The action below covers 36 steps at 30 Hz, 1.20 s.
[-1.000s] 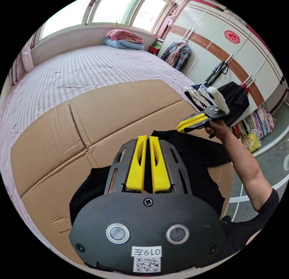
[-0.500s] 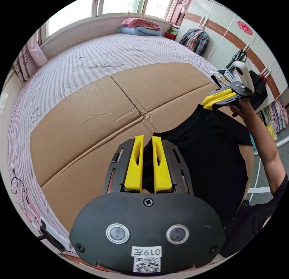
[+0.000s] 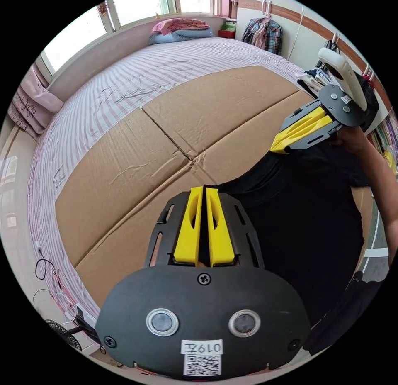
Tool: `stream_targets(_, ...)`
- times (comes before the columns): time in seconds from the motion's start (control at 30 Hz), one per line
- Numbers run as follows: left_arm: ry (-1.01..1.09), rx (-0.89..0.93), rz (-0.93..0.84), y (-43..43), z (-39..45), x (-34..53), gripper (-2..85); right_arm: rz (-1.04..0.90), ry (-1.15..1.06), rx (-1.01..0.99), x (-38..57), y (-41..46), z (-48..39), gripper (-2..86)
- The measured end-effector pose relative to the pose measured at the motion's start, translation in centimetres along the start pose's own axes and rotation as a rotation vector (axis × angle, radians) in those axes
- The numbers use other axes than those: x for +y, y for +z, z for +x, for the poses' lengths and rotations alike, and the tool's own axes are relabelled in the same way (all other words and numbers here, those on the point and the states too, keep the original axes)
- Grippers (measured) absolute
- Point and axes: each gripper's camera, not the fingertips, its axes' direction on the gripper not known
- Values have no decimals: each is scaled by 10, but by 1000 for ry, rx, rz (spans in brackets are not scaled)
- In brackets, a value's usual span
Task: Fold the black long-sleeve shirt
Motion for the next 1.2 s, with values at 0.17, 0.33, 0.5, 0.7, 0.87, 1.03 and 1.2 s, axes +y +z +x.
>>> stream_targets(0.17,-43,-96,13,-5,3,26,9,21,1,72,0,-7,-31,-6)
stream_targets(0.33,-53,-94,73,-18,1,54,9,78,8,43,3,-23,-54,9)
stream_targets(0.5,-57,89,75,-21,-13,78,9,73,34,-62,7,-29,-69,49)
stream_targets(0.7,17,-17,32,-18,-2,115,7,54,3,11,16,-28,-115,35)
stream_targets(0.87,17,-166,57,-30,2,153,7,119,44,6,29,-42,-150,17)
stream_targets(1.03,-57,-218,228,-89,-20,226,9,409,54,-72,69,-101,-211,12)
stream_targets(1.2,-173,-197,400,-172,-64,382,14,596,-99,-47,134,-149,-334,6)
